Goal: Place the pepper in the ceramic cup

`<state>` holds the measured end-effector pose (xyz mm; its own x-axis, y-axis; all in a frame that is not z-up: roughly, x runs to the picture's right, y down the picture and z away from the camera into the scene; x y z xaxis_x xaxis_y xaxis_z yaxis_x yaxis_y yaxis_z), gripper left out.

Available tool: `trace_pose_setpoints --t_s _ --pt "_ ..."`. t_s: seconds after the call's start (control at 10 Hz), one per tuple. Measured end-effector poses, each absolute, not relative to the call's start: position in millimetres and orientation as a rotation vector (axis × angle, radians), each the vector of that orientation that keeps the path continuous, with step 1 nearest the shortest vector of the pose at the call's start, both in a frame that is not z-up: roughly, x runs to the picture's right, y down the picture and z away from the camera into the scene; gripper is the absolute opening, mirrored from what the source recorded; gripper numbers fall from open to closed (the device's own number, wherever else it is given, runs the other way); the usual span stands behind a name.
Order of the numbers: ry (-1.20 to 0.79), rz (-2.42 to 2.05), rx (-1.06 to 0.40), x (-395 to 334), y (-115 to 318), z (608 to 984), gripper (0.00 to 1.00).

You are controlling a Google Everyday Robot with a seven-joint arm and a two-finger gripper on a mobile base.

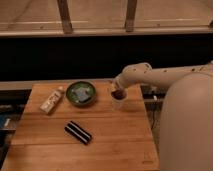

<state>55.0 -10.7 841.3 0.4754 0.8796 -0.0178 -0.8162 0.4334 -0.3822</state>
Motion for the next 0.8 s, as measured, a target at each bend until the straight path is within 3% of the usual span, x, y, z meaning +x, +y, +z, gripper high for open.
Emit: trace_pose_setpoints --t_s 0.8 --pt "-0.212 1.073 -0.346 58.5 -12.9 835.1 0.8"
